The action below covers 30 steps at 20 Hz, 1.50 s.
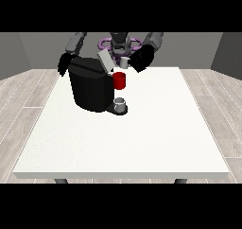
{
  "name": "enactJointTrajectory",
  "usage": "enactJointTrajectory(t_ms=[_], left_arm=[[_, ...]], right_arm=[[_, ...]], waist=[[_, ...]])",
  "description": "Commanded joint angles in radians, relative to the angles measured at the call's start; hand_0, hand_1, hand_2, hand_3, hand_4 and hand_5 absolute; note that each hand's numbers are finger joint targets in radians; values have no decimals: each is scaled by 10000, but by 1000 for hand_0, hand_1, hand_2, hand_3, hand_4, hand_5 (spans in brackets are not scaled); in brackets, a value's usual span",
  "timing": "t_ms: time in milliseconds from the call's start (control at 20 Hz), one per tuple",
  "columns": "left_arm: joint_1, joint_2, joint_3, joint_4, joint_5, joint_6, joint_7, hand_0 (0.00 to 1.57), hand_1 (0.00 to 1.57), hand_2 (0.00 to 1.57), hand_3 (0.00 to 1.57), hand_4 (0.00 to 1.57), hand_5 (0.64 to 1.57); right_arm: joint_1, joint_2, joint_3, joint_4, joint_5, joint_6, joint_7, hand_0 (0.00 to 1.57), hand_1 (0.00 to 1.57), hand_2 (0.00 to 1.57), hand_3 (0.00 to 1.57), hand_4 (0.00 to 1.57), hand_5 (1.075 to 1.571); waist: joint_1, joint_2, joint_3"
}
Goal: Insert the coffee pod into the coffee machine and close the lid
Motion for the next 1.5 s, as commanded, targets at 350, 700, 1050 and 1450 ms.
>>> enactJointTrajectory(t_ms=[350,700,1050,1450], left_arm=[[-1689,459,705,544,426,82,712,1444,1444,1468,1380,599,1571],[-1678,1193,805,994,270,235,-21,1462,1462,1480,1342,619,1571],[-1965,1561,548,944,-7,87,-292,1483,1483,1496,1399,705,1571],[-2382,1528,756,1280,85,367,-142,1431,1431,1448,1395,596,1571]], right_arm=[[-955,-381,55,344,-183,1045,-563,0,0,0,0,68,1571],[-507,-172,520,-49,213,961,-667,0,0,0,0,267,1571],[-1319,-22,95,569,104,510,-923,0,0,0,0,258,1571],[-1893,-249,113,615,56,693,-268,0,0,0,0,250,1571]], waist=[[-291,1180,5],[-830,1537,-1],[-384,2159,3],[-839,2143,-1]])
